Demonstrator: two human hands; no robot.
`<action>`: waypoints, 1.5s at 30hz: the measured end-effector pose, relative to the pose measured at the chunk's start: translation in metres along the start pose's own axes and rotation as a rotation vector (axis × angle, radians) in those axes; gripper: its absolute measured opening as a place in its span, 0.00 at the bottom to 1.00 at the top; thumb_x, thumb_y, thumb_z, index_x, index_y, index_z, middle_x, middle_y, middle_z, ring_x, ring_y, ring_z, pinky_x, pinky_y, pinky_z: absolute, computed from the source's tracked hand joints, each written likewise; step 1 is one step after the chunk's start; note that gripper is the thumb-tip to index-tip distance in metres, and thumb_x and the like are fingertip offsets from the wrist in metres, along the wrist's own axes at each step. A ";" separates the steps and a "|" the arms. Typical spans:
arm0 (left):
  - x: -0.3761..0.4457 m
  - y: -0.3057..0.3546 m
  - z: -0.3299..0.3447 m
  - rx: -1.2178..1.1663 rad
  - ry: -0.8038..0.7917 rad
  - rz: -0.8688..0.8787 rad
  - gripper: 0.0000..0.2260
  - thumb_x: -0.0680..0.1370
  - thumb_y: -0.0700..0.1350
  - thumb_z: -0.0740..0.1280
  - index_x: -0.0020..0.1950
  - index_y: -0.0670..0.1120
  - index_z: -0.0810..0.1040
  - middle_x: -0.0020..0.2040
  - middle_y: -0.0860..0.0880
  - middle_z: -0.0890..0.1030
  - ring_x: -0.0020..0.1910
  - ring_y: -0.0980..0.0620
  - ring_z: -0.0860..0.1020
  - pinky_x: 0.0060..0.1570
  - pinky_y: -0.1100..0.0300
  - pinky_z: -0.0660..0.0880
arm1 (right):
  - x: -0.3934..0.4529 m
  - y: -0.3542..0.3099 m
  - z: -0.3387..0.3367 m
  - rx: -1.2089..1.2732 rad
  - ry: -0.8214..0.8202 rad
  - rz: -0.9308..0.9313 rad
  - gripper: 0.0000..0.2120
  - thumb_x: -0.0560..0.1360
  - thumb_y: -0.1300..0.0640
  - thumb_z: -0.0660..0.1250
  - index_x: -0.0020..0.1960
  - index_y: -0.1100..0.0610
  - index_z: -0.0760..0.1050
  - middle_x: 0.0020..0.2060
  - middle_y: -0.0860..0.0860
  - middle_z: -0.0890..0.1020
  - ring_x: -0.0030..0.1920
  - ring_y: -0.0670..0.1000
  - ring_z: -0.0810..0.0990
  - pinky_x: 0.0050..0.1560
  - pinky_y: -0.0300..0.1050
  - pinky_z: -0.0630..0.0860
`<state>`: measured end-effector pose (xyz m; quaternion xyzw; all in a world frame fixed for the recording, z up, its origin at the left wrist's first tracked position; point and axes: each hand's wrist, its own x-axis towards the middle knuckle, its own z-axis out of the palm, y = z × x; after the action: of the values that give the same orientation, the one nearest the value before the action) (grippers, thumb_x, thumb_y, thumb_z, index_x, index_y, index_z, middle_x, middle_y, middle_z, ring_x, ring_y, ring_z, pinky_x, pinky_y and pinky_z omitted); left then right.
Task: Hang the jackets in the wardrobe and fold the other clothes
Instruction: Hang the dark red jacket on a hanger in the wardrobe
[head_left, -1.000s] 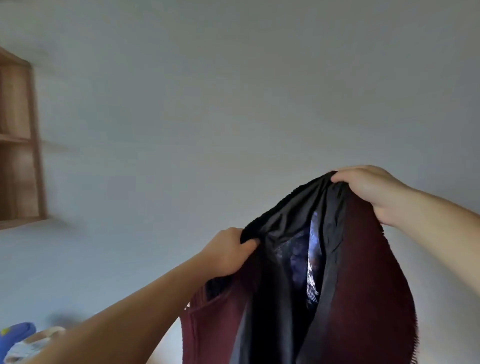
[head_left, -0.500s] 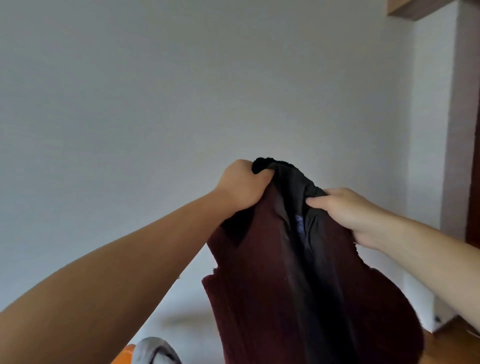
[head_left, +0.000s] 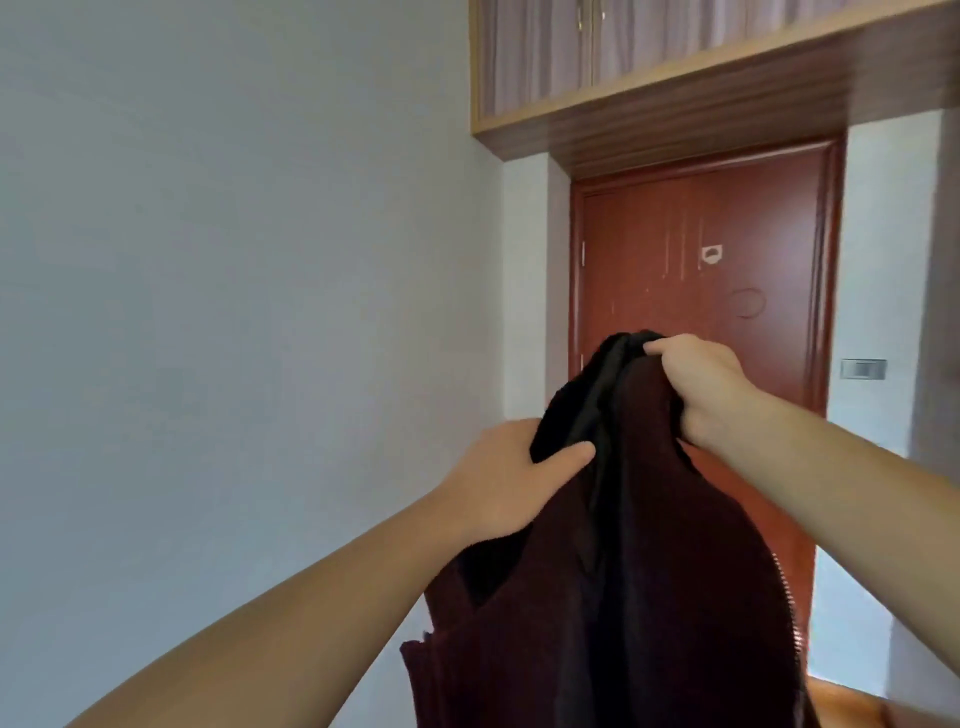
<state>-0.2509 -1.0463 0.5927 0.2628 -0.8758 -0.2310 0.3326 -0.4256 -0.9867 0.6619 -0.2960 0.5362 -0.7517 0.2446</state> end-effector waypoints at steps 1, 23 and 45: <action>0.002 -0.013 0.007 -0.032 -0.083 0.028 0.14 0.75 0.65 0.63 0.54 0.59 0.78 0.48 0.60 0.82 0.46 0.64 0.80 0.45 0.71 0.75 | 0.005 -0.006 -0.006 0.012 0.044 -0.030 0.06 0.74 0.65 0.63 0.40 0.58 0.77 0.35 0.54 0.82 0.33 0.53 0.80 0.27 0.39 0.75; 0.269 0.045 0.245 -0.445 -0.186 0.255 0.07 0.82 0.54 0.59 0.54 0.64 0.76 0.49 0.67 0.80 0.48 0.73 0.76 0.42 0.78 0.68 | 0.183 0.040 -0.222 -0.337 0.250 -0.249 0.09 0.73 0.53 0.72 0.49 0.57 0.82 0.40 0.51 0.86 0.39 0.51 0.86 0.39 0.42 0.79; 0.599 0.079 0.508 -0.691 -0.604 0.603 0.16 0.79 0.63 0.57 0.51 0.56 0.79 0.49 0.49 0.83 0.46 0.54 0.81 0.51 0.57 0.77 | 0.420 0.043 -0.410 -0.734 0.897 -0.190 0.13 0.79 0.53 0.61 0.46 0.57 0.82 0.44 0.59 0.84 0.46 0.56 0.84 0.53 0.54 0.80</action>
<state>-1.0166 -1.2378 0.5738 -0.2026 -0.8418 -0.4649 0.1849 -1.0094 -1.0168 0.5950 -0.0609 0.7836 -0.5873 -0.1932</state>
